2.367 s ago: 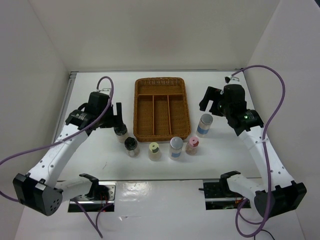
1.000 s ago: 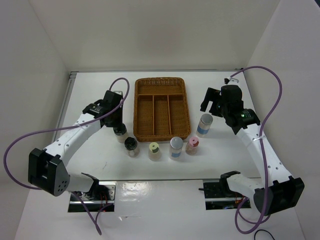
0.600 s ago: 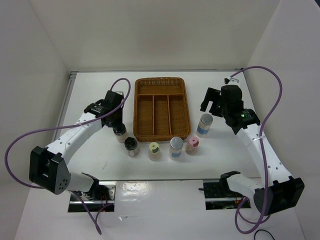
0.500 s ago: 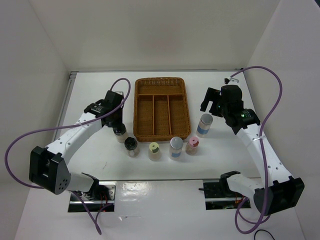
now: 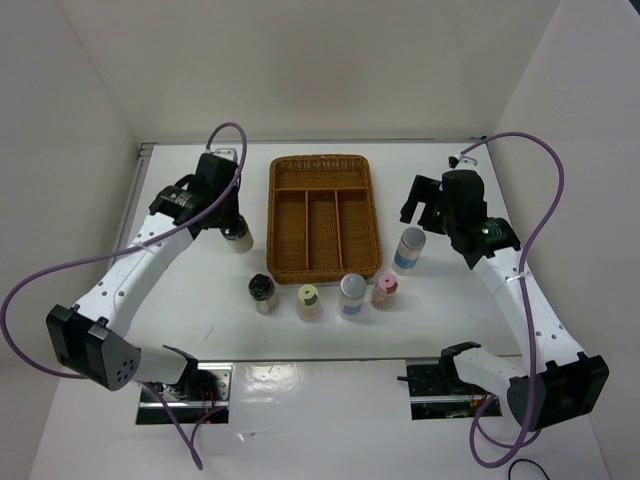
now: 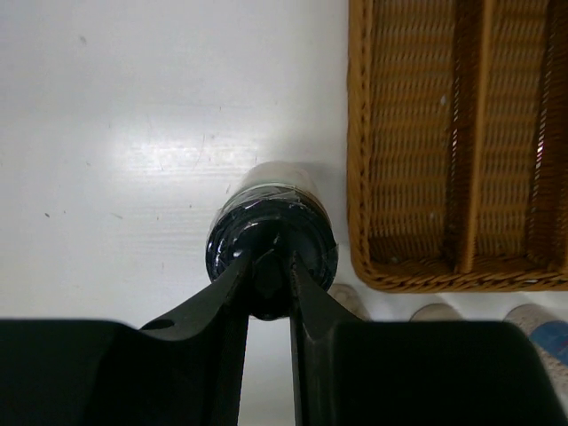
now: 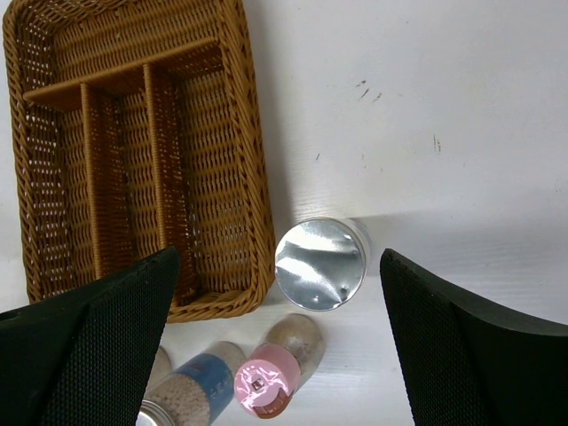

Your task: Organize the condiment bottles

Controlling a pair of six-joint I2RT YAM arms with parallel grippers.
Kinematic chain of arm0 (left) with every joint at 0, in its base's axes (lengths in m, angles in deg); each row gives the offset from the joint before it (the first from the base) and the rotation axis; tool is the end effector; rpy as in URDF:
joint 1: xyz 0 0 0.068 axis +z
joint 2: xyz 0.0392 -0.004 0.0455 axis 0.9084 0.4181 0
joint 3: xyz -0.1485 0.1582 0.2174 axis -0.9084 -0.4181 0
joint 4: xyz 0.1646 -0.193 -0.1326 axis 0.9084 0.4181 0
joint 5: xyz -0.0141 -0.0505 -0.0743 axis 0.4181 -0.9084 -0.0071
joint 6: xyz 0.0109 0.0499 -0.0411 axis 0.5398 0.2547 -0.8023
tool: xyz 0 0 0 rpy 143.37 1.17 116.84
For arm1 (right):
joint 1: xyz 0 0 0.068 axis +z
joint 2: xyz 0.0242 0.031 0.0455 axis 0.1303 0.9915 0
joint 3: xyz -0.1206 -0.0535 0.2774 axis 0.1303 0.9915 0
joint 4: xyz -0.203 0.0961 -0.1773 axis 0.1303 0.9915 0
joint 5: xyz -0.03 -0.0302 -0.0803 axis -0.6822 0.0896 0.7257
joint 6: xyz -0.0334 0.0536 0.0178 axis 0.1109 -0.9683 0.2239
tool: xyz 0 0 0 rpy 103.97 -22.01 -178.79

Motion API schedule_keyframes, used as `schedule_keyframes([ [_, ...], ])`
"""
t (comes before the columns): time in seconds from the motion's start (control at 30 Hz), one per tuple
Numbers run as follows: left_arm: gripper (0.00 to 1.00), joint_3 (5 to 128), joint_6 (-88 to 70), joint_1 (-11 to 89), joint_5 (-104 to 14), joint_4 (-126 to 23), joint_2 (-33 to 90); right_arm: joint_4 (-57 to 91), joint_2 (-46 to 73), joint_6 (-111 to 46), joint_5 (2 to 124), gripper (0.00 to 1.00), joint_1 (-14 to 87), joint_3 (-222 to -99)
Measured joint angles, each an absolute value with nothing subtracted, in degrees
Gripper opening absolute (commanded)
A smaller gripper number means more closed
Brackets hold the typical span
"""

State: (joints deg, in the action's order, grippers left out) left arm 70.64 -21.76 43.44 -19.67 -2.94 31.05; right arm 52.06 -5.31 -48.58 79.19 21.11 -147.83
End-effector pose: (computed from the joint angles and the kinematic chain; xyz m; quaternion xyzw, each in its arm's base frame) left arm 0.2945 -0.1018 0.3678 -0.0736 0.9216 -0.0129 0.3809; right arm 0.2494 0.0529 0.3683 0.1055 0.8808 0.0838 0.4539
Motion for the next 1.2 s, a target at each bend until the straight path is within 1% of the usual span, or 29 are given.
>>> schedule_keyframes([
  [0.2,0.01,79.2,-21.5,43.4,-18.5,-1.6,32.2,52.0,-5.0,-48.6,79.2,0.98,21.1,-148.1],
  [0.47,0.01,90.0,-20.1,43.3,-20.4,-1.6,40.6,51.8,-3.0,-48.1,79.5,0.98,21.1,-149.1],
  [0.93,0.02,100.7,-18.2,39.8,-23.2,-4.6,56.4,49.7,-2.5,-47.9,78.9,0.98,18.3,-149.0],
  [1.2,0.02,102.8,-18.2,39.1,-23.5,-6.1,60.7,49.3,-2.4,-47.9,77.9,0.98,17.7,-147.5],
])
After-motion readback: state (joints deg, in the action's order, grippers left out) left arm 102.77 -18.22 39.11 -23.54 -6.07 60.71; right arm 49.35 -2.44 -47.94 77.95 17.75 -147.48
